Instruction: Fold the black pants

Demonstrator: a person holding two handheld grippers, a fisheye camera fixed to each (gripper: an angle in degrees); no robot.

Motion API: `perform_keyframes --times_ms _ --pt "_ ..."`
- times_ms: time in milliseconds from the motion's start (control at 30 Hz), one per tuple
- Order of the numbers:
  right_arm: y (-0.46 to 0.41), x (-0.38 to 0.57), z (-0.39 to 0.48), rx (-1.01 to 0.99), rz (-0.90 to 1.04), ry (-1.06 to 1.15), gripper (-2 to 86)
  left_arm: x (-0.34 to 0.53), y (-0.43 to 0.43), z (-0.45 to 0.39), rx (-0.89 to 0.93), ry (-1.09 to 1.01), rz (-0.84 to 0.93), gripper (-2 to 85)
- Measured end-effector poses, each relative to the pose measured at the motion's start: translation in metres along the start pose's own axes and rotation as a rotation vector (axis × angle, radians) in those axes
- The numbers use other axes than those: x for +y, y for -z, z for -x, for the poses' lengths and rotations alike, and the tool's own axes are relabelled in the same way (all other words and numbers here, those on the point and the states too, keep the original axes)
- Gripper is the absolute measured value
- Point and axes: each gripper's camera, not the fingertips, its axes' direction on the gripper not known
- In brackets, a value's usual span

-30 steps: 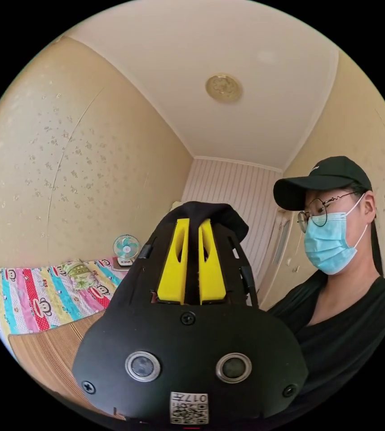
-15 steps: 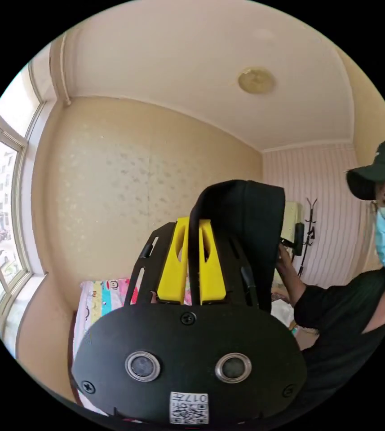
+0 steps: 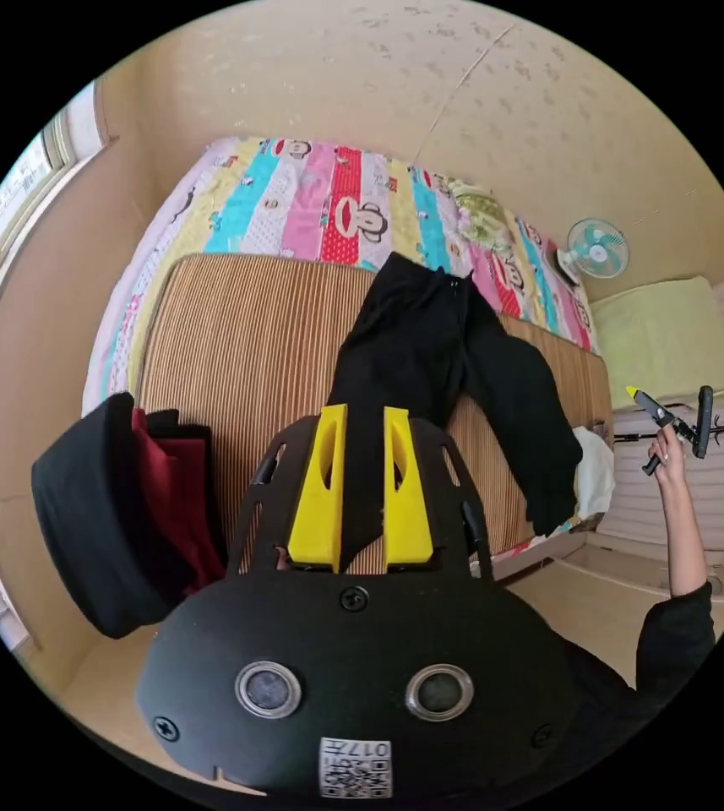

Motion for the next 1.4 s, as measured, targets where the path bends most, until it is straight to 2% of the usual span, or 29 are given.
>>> perform_keyframes --times_ms 67,167,333,500,600,633,667,733,767,800,867,933,967,1167,1267,1400 --pt "-0.079 0.055 -0.052 -0.023 0.195 -0.041 7.5 0.025 -0.066 0.028 -0.023 0.018 0.169 7.6" --pt "-0.144 0.115 -0.087 -0.155 0.371 -0.068 8.0 0.043 -0.109 0.053 -0.058 -0.016 0.298 9.6" --pt "-0.206 0.153 -0.056 -0.411 0.494 0.032 9.0 0.063 -0.135 0.097 -0.171 0.002 0.428 12.4" --pt "-0.238 0.135 0.002 -0.609 0.498 0.117 9.4 0.075 -0.124 0.144 0.058 0.119 0.513 10.8" --pt "-0.238 0.112 0.002 -0.713 0.496 0.063 9.6 0.060 -0.098 0.152 0.293 0.118 0.665 3.3" --pt "-0.230 0.105 -0.002 -0.745 0.475 0.057 9.7 0.052 -0.078 0.146 0.540 0.059 0.689 2.8" --pt "-0.217 0.100 -0.009 -0.756 0.448 0.060 9.9 0.046 -0.048 0.141 0.819 0.006 0.638 2.5" --pt "-0.194 0.097 -0.025 -0.791 0.395 0.063 10.8 0.038 -0.003 0.152 1.148 0.016 0.483 2.4" --pt "-0.182 0.097 -0.040 -0.796 0.382 0.028 11.2 0.037 0.015 0.166 1.190 0.053 0.430 2.4" --pt "-0.177 0.098 -0.048 -0.804 0.375 0.013 11.3 0.037 0.021 0.173 1.149 0.068 0.429 2.5" --pt "-0.164 0.107 -0.078 -0.818 0.386 -0.044 11.3 0.045 0.022 0.202 0.724 0.139 0.512 3.0" --pt "-0.163 0.115 -0.095 -0.784 0.447 -0.068 11.5 0.056 0.017 0.230 0.457 0.296 0.545 3.3" --pt "-0.161 0.119 -0.104 -0.767 0.480 -0.070 11.6 0.060 0.017 0.241 0.397 0.354 0.559 3.9" --pt "-0.147 0.123 -0.101 -0.767 0.558 0.003 10.8 0.059 0.075 0.229 0.234 0.291 0.367 7.6" --pt "-0.163 0.124 -0.063 -0.871 0.625 0.049 10.4 0.053 0.086 0.225 0.223 0.280 0.354 8.5" --pt "-0.187 0.127 -0.014 -0.866 0.693 0.062 9.3 0.049 0.070 0.243 0.292 0.359 0.432 5.6"
